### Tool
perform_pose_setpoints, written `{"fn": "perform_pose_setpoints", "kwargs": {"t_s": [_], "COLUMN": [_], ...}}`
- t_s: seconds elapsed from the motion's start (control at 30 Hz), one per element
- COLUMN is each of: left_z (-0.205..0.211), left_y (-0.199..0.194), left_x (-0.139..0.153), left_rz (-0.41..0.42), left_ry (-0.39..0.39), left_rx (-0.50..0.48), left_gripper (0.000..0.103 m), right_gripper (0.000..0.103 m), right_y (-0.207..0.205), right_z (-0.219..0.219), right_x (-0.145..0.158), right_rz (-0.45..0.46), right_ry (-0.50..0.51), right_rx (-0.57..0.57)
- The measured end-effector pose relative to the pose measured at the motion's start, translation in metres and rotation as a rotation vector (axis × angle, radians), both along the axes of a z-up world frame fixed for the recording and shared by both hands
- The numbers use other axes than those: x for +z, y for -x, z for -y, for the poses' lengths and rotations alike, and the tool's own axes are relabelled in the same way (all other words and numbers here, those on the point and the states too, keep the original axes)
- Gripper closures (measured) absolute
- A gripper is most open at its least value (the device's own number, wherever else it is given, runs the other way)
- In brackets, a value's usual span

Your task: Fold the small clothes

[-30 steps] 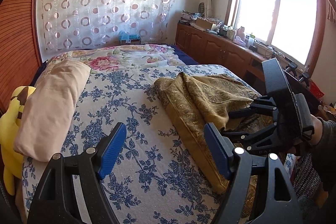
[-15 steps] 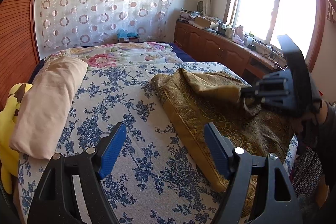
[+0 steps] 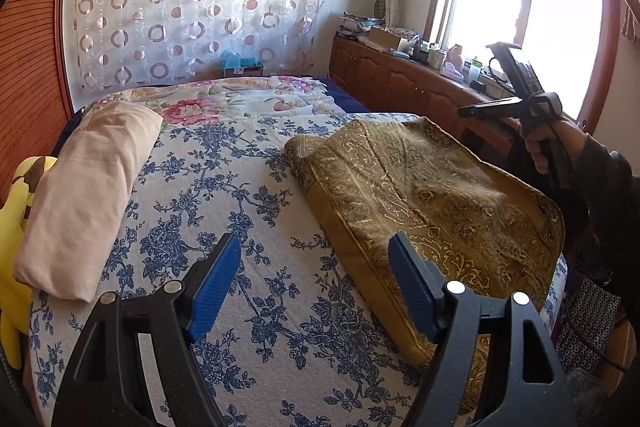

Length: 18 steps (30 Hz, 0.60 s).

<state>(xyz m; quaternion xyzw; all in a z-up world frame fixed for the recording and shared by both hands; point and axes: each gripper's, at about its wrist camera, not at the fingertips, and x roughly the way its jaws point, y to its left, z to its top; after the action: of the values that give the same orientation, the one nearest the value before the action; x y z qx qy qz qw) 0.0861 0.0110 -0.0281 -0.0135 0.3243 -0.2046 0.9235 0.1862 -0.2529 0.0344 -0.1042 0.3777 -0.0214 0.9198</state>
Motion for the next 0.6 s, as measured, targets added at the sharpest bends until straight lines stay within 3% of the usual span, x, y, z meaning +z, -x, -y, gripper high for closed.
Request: {"fn": "perform_pose_setpoints", "kwargs": {"t_s": [0.13, 0.4, 0.53, 0.6], "left_z": [0.004, 0.015, 0.020, 0.022], "left_y": [-0.001, -0.001, -0.001, -0.001], "left_x": [-0.002, -0.003, -0.002, -0.002], "left_rz": [-0.005, -0.010, -0.009, -0.007], "left_ry": [-0.003, -0.015, -0.021, -0.023], "left_rx": [-0.007, -0.023, -0.028, -0.032], "left_gripper": [0.026, 0.026, 0.026, 0.026], "right_gripper": [0.067, 0.066, 0.050, 0.047], "right_y": [0.013, 0.091, 0.127, 0.143], "right_z": [0.011, 0.016, 0.014, 0.017], "right_x": [0.004, -0.007, -0.016, -0.020], "right_rz": [0.023, 0.043, 0.044, 0.055], "right_ry": [-0.086, -0.145, -0.154, -0.168], "right_rx": [0.009, 0.133, 0.173, 0.183]}}
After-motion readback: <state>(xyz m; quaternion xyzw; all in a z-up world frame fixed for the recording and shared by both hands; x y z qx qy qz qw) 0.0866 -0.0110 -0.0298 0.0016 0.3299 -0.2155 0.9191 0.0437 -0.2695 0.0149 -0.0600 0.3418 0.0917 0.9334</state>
